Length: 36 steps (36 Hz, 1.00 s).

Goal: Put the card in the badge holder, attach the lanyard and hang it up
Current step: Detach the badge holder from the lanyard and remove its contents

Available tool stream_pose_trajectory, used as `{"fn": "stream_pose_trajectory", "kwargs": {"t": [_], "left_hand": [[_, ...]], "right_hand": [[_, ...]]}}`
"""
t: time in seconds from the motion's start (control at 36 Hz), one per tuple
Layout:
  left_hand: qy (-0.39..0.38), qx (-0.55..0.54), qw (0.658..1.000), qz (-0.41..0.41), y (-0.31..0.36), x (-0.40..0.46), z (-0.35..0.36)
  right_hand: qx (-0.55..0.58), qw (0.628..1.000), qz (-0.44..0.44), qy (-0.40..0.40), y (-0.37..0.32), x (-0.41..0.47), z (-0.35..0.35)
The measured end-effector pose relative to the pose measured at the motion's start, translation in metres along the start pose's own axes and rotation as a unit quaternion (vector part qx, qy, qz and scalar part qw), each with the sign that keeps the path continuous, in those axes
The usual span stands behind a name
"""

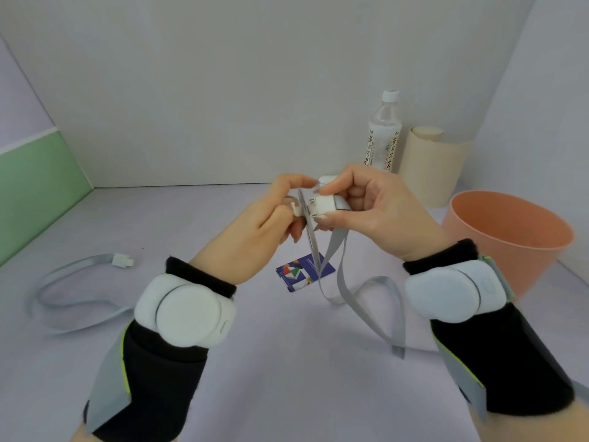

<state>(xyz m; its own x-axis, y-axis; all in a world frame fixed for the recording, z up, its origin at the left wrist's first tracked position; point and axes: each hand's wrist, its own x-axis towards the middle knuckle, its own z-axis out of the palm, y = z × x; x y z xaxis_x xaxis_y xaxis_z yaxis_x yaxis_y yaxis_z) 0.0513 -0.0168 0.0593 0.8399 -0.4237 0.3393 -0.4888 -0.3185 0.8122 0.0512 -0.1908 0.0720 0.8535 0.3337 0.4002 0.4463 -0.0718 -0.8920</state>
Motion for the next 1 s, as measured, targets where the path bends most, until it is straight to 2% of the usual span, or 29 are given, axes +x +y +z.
{"fn": "stream_pose_trajectory", "kwargs": {"t": [0.39,0.47,0.64,0.86,1.0], "left_hand": [[0.028,-0.013,0.999,0.018,-0.003,0.002,0.002],[0.020,-0.044,0.999,0.005,0.000,-0.002,0.003],[-0.016,-0.008,1.000,0.001,-0.003,-0.002,0.002],[0.002,0.018,1.000,0.004,-0.005,0.000,0.008],[0.015,0.061,0.998,0.009,-0.009,0.000,0.003]], "right_hand": [[0.139,0.990,0.009,0.032,0.000,0.000,-0.005],[0.149,0.988,0.017,0.036,-0.001,-0.001,-0.004],[0.174,0.984,0.021,0.034,-0.006,-0.002,-0.004],[0.162,0.986,0.018,0.038,-0.008,-0.003,-0.005],[0.091,0.995,0.007,0.043,-0.008,-0.002,-0.008]]}}
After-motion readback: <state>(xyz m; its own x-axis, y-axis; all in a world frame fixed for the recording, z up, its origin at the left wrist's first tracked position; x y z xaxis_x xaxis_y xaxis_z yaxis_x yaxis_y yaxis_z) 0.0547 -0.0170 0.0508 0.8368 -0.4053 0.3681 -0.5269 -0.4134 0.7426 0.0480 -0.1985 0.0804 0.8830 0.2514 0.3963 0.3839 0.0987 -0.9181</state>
